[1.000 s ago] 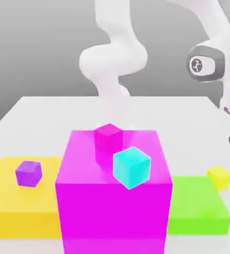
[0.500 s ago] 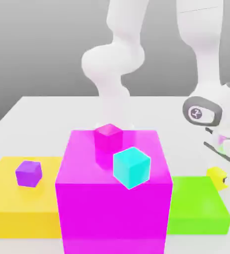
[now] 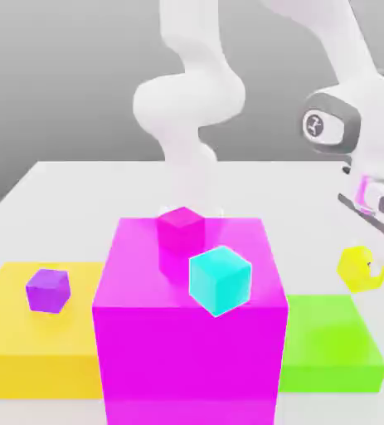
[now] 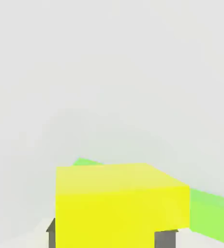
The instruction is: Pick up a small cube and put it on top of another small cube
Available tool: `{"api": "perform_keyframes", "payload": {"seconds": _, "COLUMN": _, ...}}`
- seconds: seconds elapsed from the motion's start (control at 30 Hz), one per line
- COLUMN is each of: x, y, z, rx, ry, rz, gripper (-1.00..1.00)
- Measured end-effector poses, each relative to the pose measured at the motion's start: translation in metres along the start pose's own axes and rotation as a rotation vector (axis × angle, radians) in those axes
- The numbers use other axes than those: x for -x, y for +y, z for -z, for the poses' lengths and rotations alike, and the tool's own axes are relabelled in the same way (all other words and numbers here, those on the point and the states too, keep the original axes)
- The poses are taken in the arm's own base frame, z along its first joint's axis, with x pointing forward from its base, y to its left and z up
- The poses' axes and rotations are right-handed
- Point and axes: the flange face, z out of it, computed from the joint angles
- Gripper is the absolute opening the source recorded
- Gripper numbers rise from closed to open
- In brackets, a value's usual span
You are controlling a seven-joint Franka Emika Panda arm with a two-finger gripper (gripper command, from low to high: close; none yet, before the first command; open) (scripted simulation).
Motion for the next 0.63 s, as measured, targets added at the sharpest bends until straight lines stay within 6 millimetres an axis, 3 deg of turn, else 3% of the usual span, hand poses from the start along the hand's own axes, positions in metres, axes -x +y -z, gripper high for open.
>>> {"api": "perform_keyframes", "payload": {"seconds": 0.1, "x": 0.027, "y": 0.048, "z": 0.041, "rx": 0.001, "ry": 0.001, "rz": -0.101, "gripper": -1.0}}
{"api": "perform_keyframes", "payload": {"seconds": 0.2, "x": 0.066, "y": 0.091, "z": 0.082, "rx": 0.002, "ry": 0.001, "rz": -0.209, "gripper": -1.0}}
{"api": "perform_keyframes", "payload": {"seconds": 0.4, "x": 0.174, "y": 0.152, "z": 0.155, "rx": 0.003, "ry": -0.002, "rz": -0.438, "gripper": -1.0}}
{"api": "perform_keyframes", "payload": {"seconds": 0.47, "x": 0.189, "y": 0.158, "z": 0.145, "rx": 0.003, "ry": -0.003, "rz": -0.468, "gripper": -1.0}}
{"api": "perform_keyframes", "payload": {"seconds": 0.53, "x": 0.193, "y": 0.159, "z": 0.12, "rx": 0.003, "ry": -0.003, "rz": -0.476, "gripper": -1.0}}
{"api": "perform_keyframes", "payload": {"seconds": 0.57, "x": 0.194, "y": 0.159, "z": 0.109, "rx": 0.002, "ry": -0.003, "rz": -0.477, "gripper": 1.0}}
{"api": "perform_keyframes", "payload": {"seconds": 0.63, "x": 0.194, "y": 0.159, "z": 0.109, "rx": 0.002, "ry": -0.003, "rz": -0.477, "gripper": 1.0}}
